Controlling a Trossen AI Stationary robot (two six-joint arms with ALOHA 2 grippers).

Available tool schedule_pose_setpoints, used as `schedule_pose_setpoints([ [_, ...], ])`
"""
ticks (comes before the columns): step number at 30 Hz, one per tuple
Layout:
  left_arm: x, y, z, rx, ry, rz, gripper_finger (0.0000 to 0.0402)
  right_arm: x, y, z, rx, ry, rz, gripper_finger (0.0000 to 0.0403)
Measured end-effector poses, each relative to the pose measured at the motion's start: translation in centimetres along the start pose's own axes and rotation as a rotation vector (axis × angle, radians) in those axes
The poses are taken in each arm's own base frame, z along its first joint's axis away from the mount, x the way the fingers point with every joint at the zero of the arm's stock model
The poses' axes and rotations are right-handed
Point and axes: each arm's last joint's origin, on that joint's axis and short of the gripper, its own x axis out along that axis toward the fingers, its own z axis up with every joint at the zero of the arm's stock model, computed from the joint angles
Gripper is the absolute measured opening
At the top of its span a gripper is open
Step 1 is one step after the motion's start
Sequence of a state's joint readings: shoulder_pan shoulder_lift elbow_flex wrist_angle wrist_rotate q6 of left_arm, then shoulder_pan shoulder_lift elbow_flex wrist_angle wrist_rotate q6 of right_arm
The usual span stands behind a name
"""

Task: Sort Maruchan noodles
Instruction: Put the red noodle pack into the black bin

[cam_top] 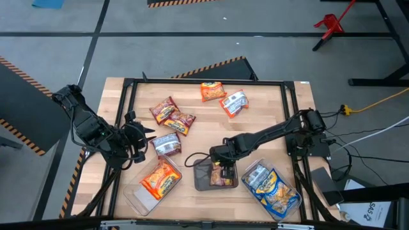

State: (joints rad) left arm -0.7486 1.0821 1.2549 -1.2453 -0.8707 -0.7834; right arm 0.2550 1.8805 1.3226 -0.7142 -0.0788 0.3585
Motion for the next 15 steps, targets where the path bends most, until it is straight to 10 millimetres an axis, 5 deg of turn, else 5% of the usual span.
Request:
schedule_pose_setpoints([
  [4, 0.0, 0.0, 0.0, 0.0, 0.0, 0.0, 0.0098, -0.3, 0.1, 0.3, -0.013, -0.021, -0.012, 0.0],
  [11, 0.0, 0.0, 0.0, 0.0, 0.0, 0.0, 0.0098, -4.5, 0.9, 2.0, -0.035, -0.093, -0.056, 0.0],
  [15, 0.0, 0.0, 0.0, 0.001, 0.001, 0.0, 0.0098, -4.2, 1.9, 2.1, -0.076, -0.118, -0.034, 0.0],
])
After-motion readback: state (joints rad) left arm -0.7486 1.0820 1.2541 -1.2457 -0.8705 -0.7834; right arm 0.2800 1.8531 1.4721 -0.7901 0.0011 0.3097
